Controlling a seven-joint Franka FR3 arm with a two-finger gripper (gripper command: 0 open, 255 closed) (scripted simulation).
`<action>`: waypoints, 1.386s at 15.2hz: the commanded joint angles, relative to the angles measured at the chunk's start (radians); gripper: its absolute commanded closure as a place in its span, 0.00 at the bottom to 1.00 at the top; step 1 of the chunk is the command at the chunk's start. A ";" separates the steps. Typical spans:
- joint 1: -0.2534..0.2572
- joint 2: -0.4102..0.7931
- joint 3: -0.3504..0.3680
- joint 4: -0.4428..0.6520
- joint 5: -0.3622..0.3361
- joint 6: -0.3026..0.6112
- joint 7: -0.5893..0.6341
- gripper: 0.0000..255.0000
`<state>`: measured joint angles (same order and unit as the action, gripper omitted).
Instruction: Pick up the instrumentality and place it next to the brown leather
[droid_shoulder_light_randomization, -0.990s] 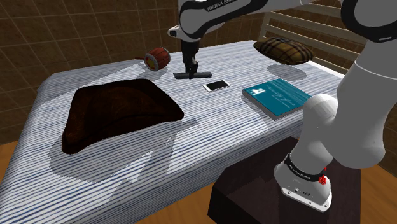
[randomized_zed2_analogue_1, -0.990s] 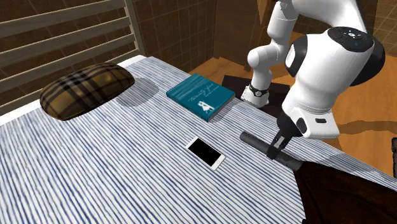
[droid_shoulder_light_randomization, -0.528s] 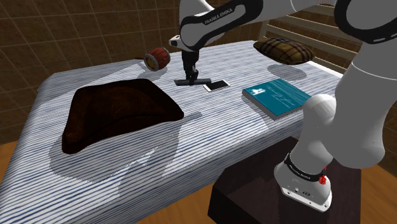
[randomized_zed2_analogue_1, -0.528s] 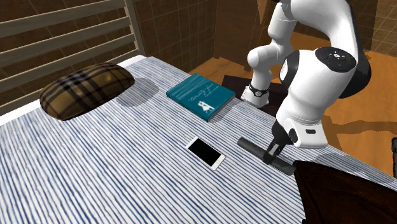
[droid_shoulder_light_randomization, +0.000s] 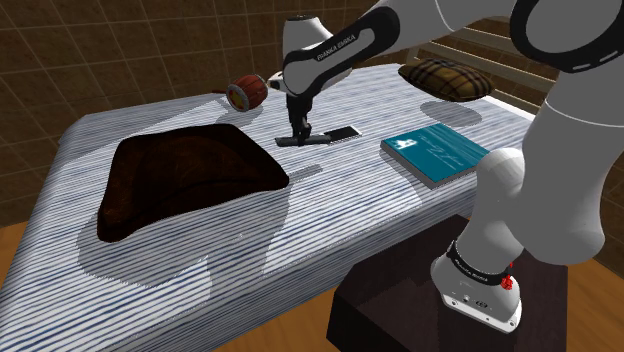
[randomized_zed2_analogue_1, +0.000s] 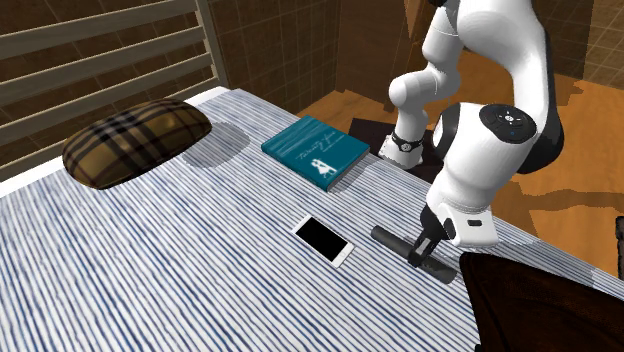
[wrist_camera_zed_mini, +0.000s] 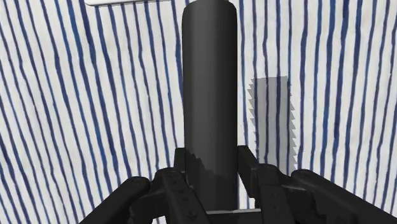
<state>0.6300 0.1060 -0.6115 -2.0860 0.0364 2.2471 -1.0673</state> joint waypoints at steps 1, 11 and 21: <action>-0.002 0.015 0.002 -0.011 0.012 0.024 -0.008 1.00; -0.021 0.104 0.020 -0.060 0.086 0.146 -0.056 1.00; -0.021 0.104 0.021 -0.061 0.086 0.146 -0.056 0.00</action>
<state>0.6091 0.2097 -0.5907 -2.1465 0.1225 2.3931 -1.1228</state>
